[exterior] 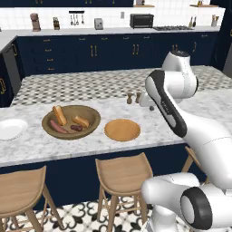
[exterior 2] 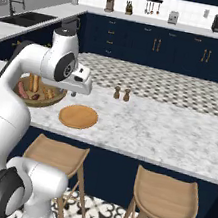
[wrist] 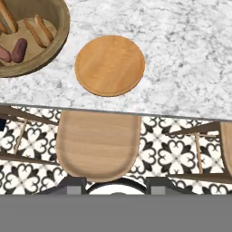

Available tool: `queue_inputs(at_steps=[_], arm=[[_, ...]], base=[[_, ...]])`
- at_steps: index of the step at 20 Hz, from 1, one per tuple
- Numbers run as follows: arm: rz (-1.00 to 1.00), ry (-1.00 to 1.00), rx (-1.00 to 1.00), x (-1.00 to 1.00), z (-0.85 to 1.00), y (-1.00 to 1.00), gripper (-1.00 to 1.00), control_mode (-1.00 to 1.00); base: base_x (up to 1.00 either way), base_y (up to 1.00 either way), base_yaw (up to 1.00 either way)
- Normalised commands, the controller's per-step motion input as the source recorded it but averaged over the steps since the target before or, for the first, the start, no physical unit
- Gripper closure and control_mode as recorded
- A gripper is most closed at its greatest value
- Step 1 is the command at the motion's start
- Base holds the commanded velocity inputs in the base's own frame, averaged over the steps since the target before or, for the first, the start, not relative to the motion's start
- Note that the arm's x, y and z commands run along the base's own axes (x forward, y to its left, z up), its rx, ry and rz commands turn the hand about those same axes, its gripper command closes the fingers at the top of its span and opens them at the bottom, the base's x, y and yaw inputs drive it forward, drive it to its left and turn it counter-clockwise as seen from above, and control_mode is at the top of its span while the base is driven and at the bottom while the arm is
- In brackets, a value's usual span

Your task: Place one bun and one sausage from the bowl on each plate.

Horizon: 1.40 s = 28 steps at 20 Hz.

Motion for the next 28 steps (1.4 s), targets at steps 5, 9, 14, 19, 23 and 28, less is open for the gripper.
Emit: queue_inputs(at_steps=[5,9,14,19,23,28], arm=[[0.0,0.0,0.0,0.0,0.0,0.0,-1.0,1.0],[0.0,0.0,0.0,0.0,0.0,0.0,-1.0,1.0],[0.0,0.0,0.0,0.0,0.0,0.0,-1.0,1.0],[0.0,0.0,0.0,0.0,0.0,0.0,-1.0,1.0],[0.0,0.0,0.0,0.0,0.0,0.0,-1.0,1.0],[0.0,0.0,0.0,0.0,0.0,0.0,-1.0,1.0]], base=[[-0.02,0.01,0.0],[-0.12,0.89,-0.04],[0.0,1.0,-0.02],[0.0,0.65,0.0],[0.22,0.03,0.01],[0.45,0.0,0.0]])
